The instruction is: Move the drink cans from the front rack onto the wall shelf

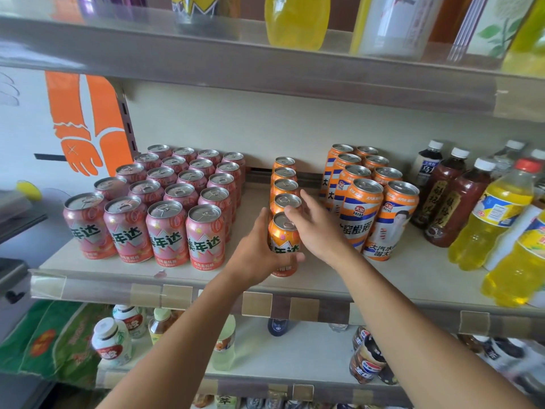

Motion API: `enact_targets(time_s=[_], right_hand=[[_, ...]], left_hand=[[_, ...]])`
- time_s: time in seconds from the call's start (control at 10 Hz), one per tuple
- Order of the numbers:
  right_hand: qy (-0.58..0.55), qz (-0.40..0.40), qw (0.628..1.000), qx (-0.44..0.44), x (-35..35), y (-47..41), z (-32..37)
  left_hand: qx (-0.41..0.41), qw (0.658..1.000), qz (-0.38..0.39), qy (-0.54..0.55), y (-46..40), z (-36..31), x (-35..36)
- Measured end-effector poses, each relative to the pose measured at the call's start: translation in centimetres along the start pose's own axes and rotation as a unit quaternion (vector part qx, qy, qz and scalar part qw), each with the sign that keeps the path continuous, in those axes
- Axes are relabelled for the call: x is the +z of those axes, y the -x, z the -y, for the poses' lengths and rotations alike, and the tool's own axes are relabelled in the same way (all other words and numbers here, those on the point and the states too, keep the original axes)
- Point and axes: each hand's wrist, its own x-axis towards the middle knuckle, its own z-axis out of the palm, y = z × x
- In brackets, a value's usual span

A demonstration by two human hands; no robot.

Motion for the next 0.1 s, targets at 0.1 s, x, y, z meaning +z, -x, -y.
enact_targets(time_s=[0.1], right_hand=[[0.112,-0.057,0.991,-0.052,-1.10,1.31,1.15]], left_hand=[[0.059,0.996,-0.052,-0.039,0.83,-0.96,-1.42]])
